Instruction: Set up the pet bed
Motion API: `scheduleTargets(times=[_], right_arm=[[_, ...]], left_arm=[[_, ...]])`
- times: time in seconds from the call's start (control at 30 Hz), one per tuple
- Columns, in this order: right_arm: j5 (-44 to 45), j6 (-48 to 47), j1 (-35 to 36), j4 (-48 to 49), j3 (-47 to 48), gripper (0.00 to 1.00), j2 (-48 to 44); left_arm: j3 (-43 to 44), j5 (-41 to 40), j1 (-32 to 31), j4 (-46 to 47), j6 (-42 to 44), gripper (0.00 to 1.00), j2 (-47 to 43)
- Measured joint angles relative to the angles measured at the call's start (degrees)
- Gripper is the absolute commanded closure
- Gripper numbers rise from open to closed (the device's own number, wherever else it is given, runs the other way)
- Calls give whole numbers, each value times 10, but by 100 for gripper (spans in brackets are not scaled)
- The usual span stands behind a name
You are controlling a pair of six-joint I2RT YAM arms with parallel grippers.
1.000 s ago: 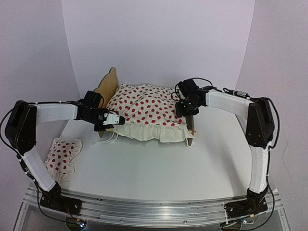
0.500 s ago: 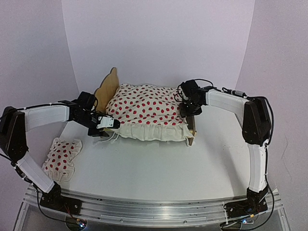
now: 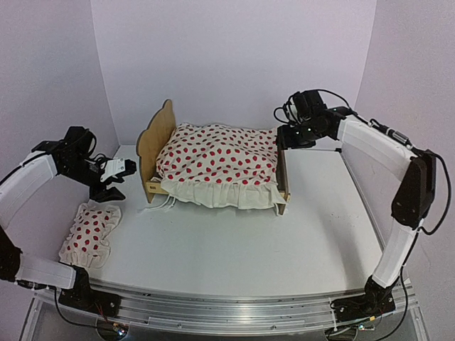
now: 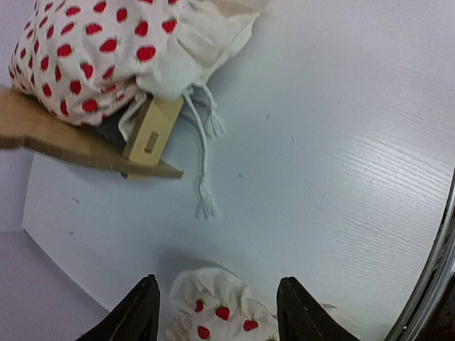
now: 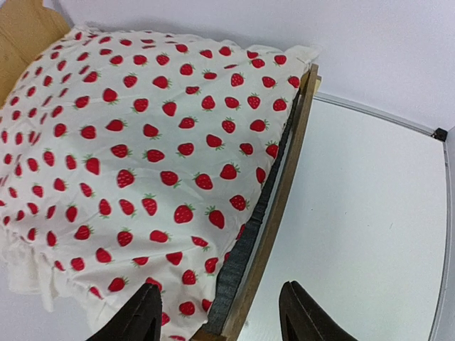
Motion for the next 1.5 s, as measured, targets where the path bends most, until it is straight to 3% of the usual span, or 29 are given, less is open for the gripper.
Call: scheduleTargets(times=[0.07, 0.17, 0.4, 0.43, 0.57, 0.6, 0.77, 0.93, 1.07, 1.2, 1.5], right_arm=[[-19, 5, 0, 5, -19, 43, -29], [-51, 12, 0, 9, -49, 43, -59], [-89, 30, 0, 14, -117, 42, -85], [-94, 33, 0, 15, -123, 42, -86], [-108, 45, 0, 26, -144, 42, -93], [-111, 49, 0, 28, -148, 41, -96], [-124, 64, 0, 44, -157, 41, -106], [-146, 72, 0, 63, -156, 41, -106], [-161, 88, 0, 70, -143, 41, -105], [-182, 117, 2, 102, -141, 41, -104], [-201, 158, 49, 164, -135, 41, -95]], left_arm=[[-41, -27, 30, 1, 3, 29, -28], [-86, -69, 92, 1, 4, 2, -23], [-100, -194, 193, 30, -87, 1, 103], [-105, -206, 197, 36, -103, 9, 113], [-154, -231, 203, 71, -155, 89, 146], [-163, -235, 203, 75, -167, 98, 158], [-145, -214, 203, 62, -207, 100, 156], [16, -151, 201, 19, -231, 100, 91], [270, -125, 180, -22, -285, 100, 118], [517, -85, 113, -56, -367, 100, 187], [698, -8, -42, -57, -514, 100, 283]])
